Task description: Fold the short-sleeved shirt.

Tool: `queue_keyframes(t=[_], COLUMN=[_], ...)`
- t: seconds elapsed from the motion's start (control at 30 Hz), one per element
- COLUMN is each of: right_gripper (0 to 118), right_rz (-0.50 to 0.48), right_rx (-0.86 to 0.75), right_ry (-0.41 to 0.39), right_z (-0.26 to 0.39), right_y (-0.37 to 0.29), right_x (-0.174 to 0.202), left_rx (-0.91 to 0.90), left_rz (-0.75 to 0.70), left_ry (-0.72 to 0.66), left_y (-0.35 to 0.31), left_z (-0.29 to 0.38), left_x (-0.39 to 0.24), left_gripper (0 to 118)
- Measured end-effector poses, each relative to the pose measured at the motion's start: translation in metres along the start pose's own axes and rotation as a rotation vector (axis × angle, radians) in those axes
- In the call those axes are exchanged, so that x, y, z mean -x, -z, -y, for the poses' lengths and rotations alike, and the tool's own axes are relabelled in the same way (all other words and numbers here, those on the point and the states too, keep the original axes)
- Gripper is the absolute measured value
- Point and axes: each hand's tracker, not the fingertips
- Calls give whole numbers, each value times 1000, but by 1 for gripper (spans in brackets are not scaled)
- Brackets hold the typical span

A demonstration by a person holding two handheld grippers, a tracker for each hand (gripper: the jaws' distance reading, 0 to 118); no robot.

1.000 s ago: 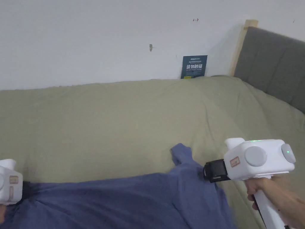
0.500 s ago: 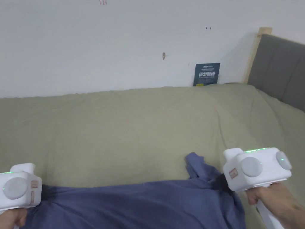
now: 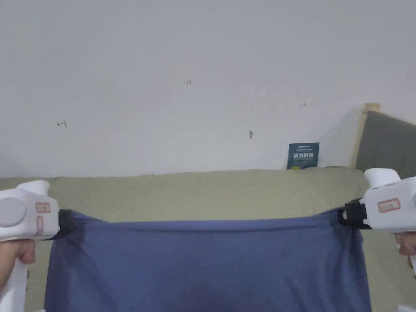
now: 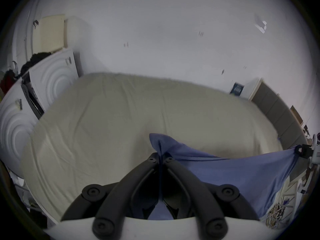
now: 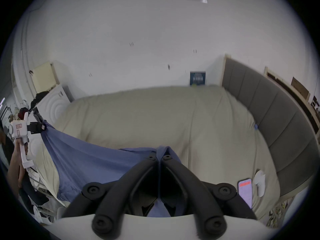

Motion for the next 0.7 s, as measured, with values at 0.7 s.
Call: queue_keyframes(t=[0.7], right_gripper=[1], right_rz=[45], right_rx=[-324], right_ry=[-80], right_z=[-166], right_y=[-139], right_x=[38], left_rx=[-325], left_rz=[-63], left_ry=[0], left_y=[-177], left_z=[-122], left_x=[-21], left_gripper=[0])
